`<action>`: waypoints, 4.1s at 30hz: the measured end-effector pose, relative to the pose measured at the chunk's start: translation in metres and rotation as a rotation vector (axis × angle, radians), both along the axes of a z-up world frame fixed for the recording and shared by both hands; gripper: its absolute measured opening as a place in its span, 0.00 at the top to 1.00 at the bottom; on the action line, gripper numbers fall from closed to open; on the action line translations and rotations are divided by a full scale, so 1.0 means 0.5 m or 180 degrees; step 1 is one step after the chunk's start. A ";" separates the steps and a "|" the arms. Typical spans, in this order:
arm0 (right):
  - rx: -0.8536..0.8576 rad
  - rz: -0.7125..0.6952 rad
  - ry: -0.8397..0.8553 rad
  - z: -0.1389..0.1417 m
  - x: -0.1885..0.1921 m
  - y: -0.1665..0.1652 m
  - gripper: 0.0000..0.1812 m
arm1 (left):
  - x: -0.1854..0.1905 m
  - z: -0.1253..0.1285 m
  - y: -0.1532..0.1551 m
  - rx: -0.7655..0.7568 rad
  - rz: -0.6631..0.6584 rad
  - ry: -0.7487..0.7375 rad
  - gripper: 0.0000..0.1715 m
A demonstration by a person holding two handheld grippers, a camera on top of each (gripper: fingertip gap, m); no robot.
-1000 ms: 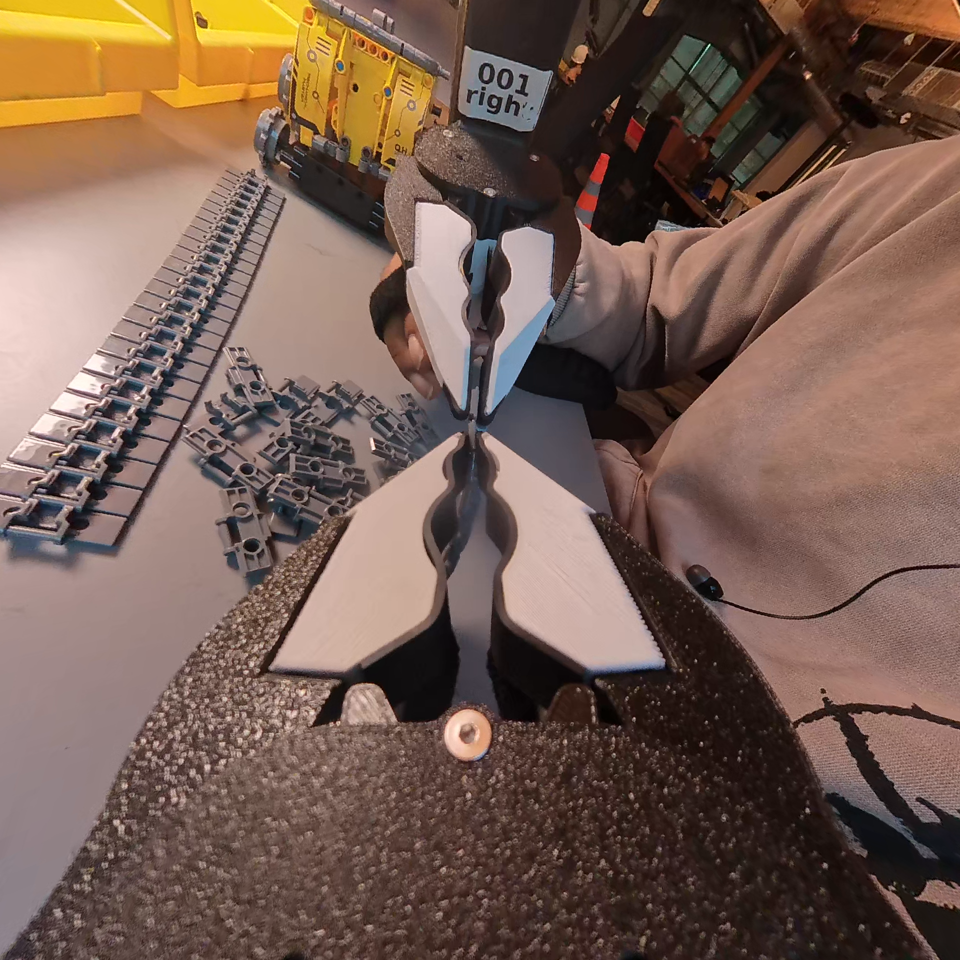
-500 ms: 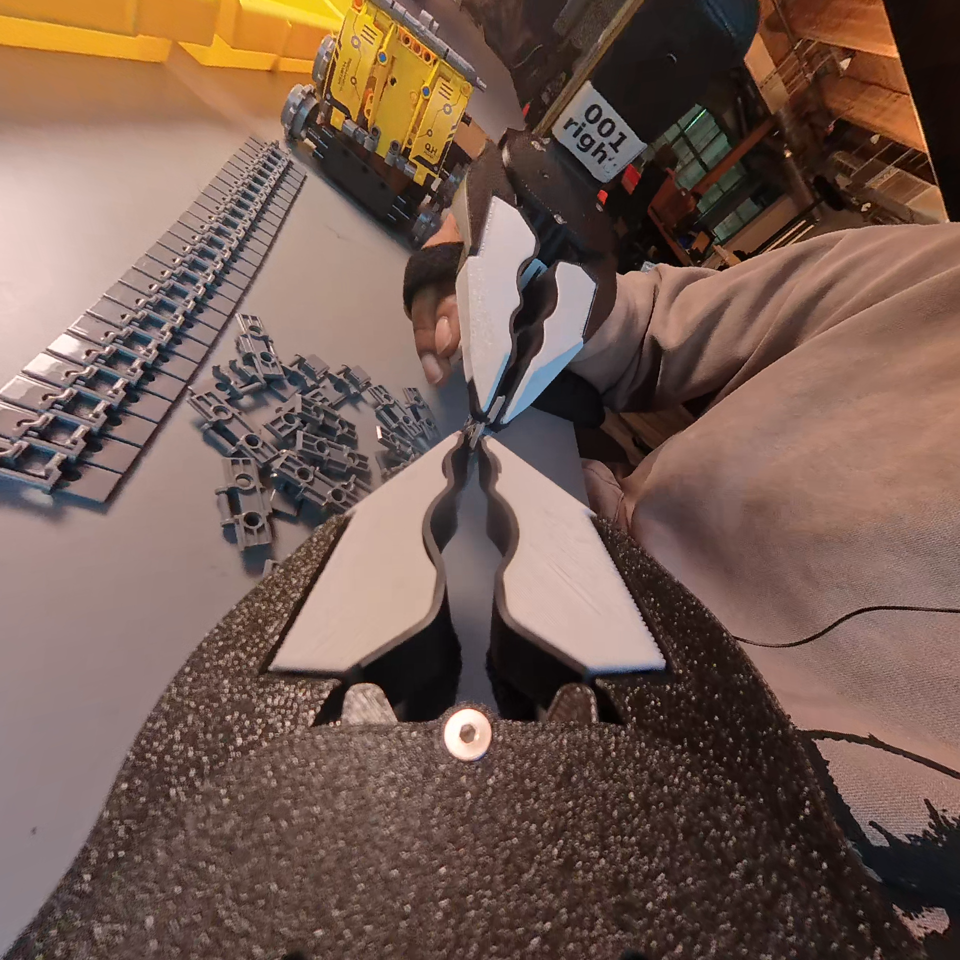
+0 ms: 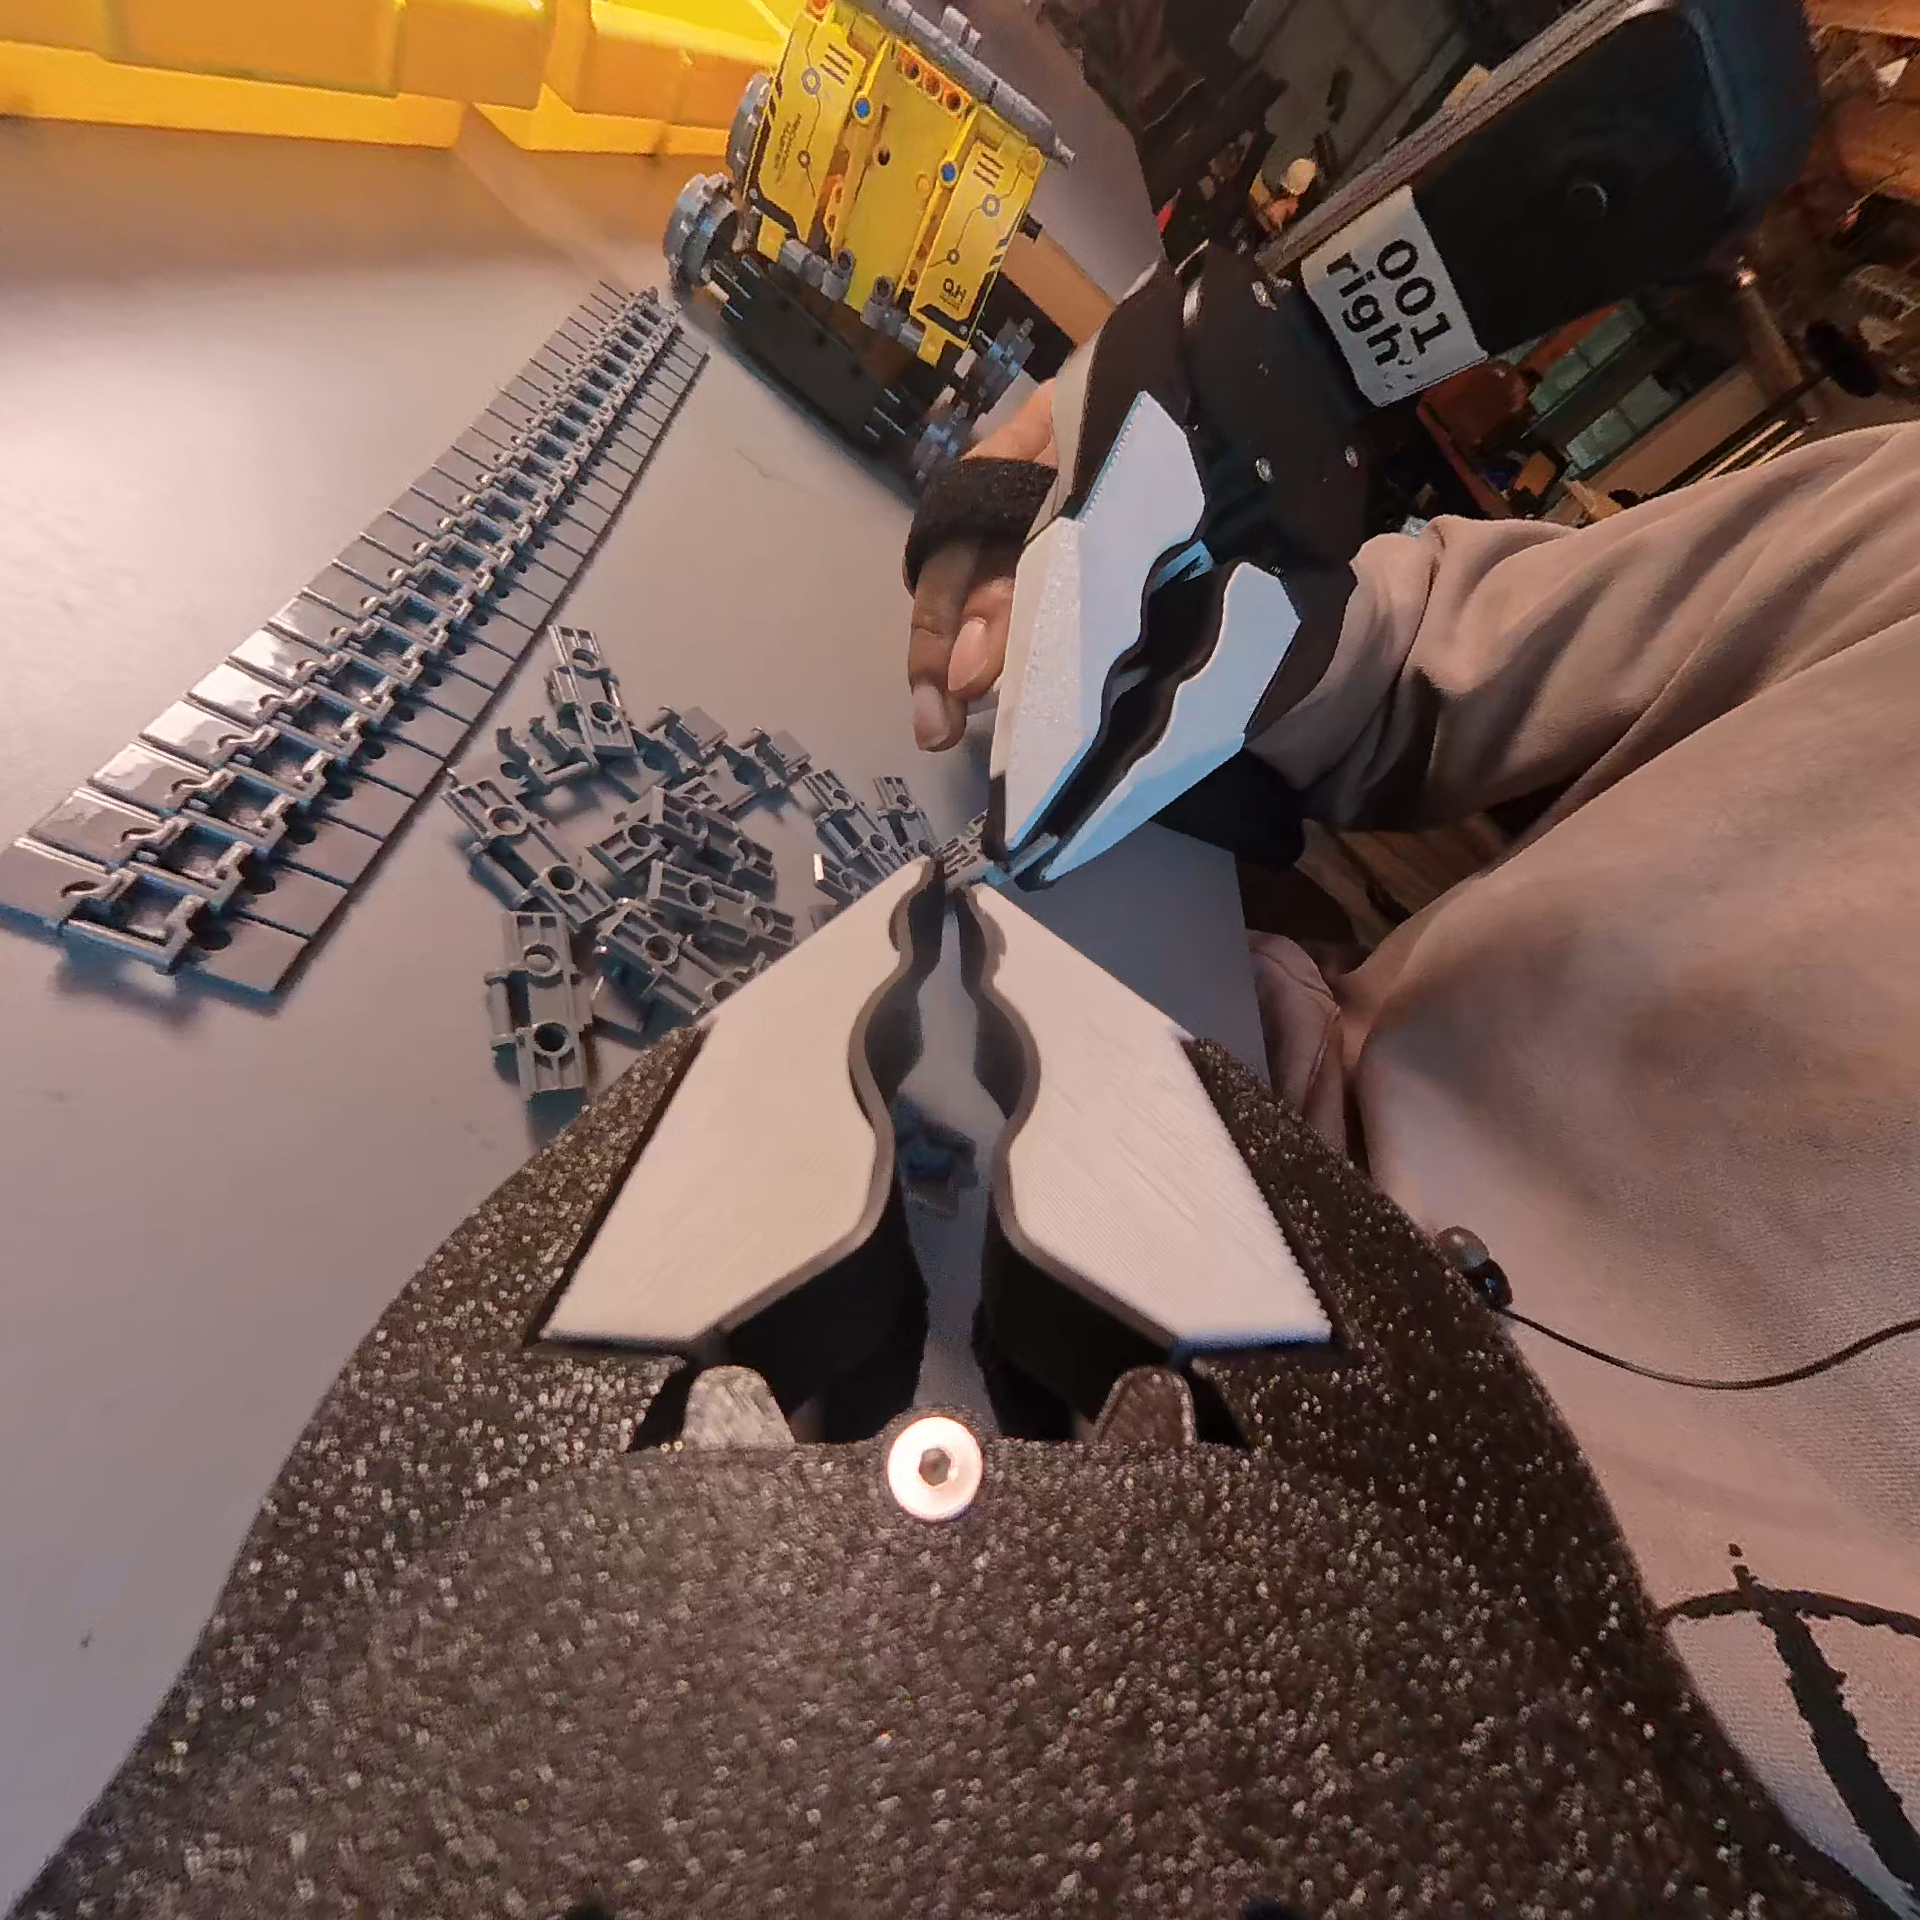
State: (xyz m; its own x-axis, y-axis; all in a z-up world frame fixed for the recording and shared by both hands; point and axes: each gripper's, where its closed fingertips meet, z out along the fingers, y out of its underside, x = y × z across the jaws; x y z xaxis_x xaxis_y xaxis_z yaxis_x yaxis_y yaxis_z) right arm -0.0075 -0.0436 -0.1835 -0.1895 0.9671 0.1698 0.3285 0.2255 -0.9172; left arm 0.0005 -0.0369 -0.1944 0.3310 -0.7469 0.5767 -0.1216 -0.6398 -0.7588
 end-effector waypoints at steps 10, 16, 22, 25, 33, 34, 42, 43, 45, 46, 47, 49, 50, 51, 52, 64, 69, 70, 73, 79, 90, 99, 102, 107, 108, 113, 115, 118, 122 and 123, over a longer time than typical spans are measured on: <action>-0.1210 0.0060 0.0330 0.045 0.002 0.020 1.00 | 0.002 0.048 -0.009 0.0942 -0.0150 -0.0017 0.98; -0.1814 0.0223 0.0482 0.072 0.003 0.008 1.00 | 0.007 0.077 -0.015 0.1169 -0.0117 -0.0184 0.98; -0.1767 0.0225 0.0599 0.084 0.005 0.007 1.00 | 0.006 0.087 -0.010 0.0701 -0.0047 -0.0514 1.00; -0.1265 0.0172 0.0615 0.080 0.005 0.006 1.00 | 0.007 0.081 -0.007 0.0335 -0.0059 -0.0784 1.00; -0.0744 0.0181 0.0505 0.061 0.012 -0.009 1.00 | 0.014 0.062 -0.012 0.0118 -0.0123 -0.0771 0.99; -0.0709 0.0193 0.0495 0.060 0.013 -0.009 1.00 | 0.015 0.060 -0.012 0.0110 -0.0126 -0.0766 0.99; -0.0260 0.0812 0.0280 0.028 -0.007 -0.106 1.00 | 0.021 0.038 0.008 0.0062 -0.0032 -0.0524 0.99; -0.0503 0.0623 0.0478 0.064 0.006 -0.064 1.00 | 0.028 0.035 -0.002 0.0137 -0.0065 -0.0437 0.99; -0.0695 0.0607 0.0565 0.089 0.024 -0.046 1.00 | 0.003 0.036 0.025 0.0011 0.0162 -0.0525 0.98; -0.0816 0.0627 0.0630 0.093 0.023 -0.050 1.00 | -0.012 0.037 0.036 -0.0086 0.0219 -0.0589 0.99; -0.0910 0.0614 0.0649 0.094 0.022 -0.048 1.00 | -0.023 0.035 0.046 -0.0094 0.0298 -0.0585 0.99; -0.1027 0.0573 0.0637 0.096 0.024 -0.036 1.00 | -0.029 0.034 0.049 -0.0079 0.0336 -0.0558 0.99; -0.1013 0.0467 0.0654 0.095 0.023 -0.021 1.00 | -0.030 0.038 0.050 -0.0056 0.0354 -0.0567 0.99; -0.1022 0.0374 0.0650 0.090 0.023 -0.008 0.99 | -0.031 0.038 0.051 -0.0040 0.0370 -0.0557 0.99; -0.1049 0.0305 0.0610 0.084 0.023 0.002 1.00 | -0.032 0.038 0.050 -0.0040 0.0368 -0.0555 0.99; -0.1016 -0.0082 0.0267 0.025 0.010 0.040 0.95 | -0.063 0.054 0.053 0.0260 0.0383 -0.0421 0.98; -0.1069 -0.0175 0.0282 0.022 0.005 0.048 0.90 | -0.058 0.054 0.050 0.0290 0.0336 -0.0407 0.99; -0.1069 -0.0185 0.0292 0.023 0.003 0.049 0.89 | -0.056 0.053 0.048 0.0305 0.0309 -0.0407 0.99; -0.1048 -0.0152 0.0279 0.025 0.000 0.042 0.89 | -0.048 0.053 0.041 0.0355 0.0241 -0.0384 0.98; -0.0542 0.0807 -0.0330 -0.006 0.027 -0.090 0.83 | -0.075 0.064 0.066 0.0446 0.0548 -0.0377 0.99; 0.0304 0.0939 -0.1268 -0.129 0.031 -0.129 0.92 | -0.084 0.056 0.076 0.0460 0.0630 -0.0319 0.99; 0.0097 -0.0458 -0.0828 -0.076 0.034 0.081 0.84 | -0.085 0.062 0.075 0.0493 0.0617 -0.0342 0.98; -0.0133 -0.0562 -0.0468 -0.031 0.013 0.102 0.80 | -0.081 0.063 0.070 0.0520 0.0572 -0.0333 0.98; -0.0663 -0.0168 -0.0232 0.043 -0.040 0.086 0.82 | -0.072 0.069 0.059 0.0674 0.0455 -0.0311 0.98; -0.0719 -0.0056 -0.0304 0.043 -0.049 0.078 0.84 | -0.072 0.070 0.058 0.0697 0.0441 -0.0312 0.98; -0.0667 0.0101 -0.0364 0.026 -0.079 0.067 0.97 | -0.075 0.079 0.056 0.0660 0.0430 -0.0447 0.98; -0.0823 0.0127 -0.0207 0.035 -0.077 0.061 0.97 | -0.073 0.090 0.051 0.0657 0.0376 -0.0575 0.97; -0.1166 0.0149 0.0169 0.065 -0.067 0.058 0.97 | -0.069 0.115 0.038 0.0821 0.0274 -0.0755 0.90; -0.1647 0.0274 0.0555 0.102 -0.049 0.051 0.97 | -0.060 0.129 0.027 0.0986 0.0203 -0.0839 0.89; -0.1678 0.0262 0.0587 0.103 -0.049 0.052 0.97 | -0.060 0.129 0.029 0.1005 0.0236 -0.0834 0.90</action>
State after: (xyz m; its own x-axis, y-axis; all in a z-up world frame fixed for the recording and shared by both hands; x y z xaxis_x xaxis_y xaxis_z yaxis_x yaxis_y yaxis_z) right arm -0.0321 -0.0173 -0.1319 -0.2809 0.9133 -0.2948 0.1527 -0.2607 -0.9533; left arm -0.0297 -0.0223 -0.1296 0.2630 -0.8802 0.3950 0.1393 -0.3705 -0.9183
